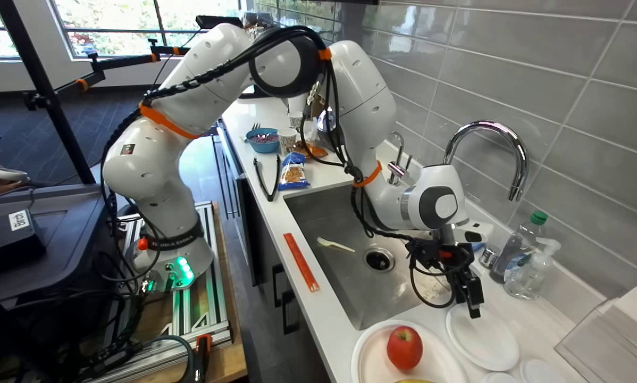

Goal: Move the white plate to the left counter, then pour the contents of the blue pack onto it

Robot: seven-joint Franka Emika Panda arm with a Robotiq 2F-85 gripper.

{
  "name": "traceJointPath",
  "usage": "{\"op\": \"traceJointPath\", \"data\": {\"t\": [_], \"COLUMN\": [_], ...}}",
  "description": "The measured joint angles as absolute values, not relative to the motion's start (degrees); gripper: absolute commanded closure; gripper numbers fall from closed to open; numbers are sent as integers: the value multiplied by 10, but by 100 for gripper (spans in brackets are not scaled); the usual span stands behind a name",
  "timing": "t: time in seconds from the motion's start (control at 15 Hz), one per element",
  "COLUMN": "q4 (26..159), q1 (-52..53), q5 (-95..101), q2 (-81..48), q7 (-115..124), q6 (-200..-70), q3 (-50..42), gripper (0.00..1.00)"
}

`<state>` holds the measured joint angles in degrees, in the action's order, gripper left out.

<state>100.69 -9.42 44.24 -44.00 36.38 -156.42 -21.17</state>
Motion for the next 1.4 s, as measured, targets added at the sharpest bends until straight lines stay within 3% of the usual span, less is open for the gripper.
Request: {"op": "traceJointPath", "data": {"t": [0.4,1.0,1.4], "q4": [993,997,1128], "q1": [-94,-66,74], "q5": [376,279,327], "q2": [-456,-454,-379], "q7": [310,236,242], "q6": [-1564,-1564,-1631], "q3": [-213,-239,-335], "gripper": [99,99,99]}}
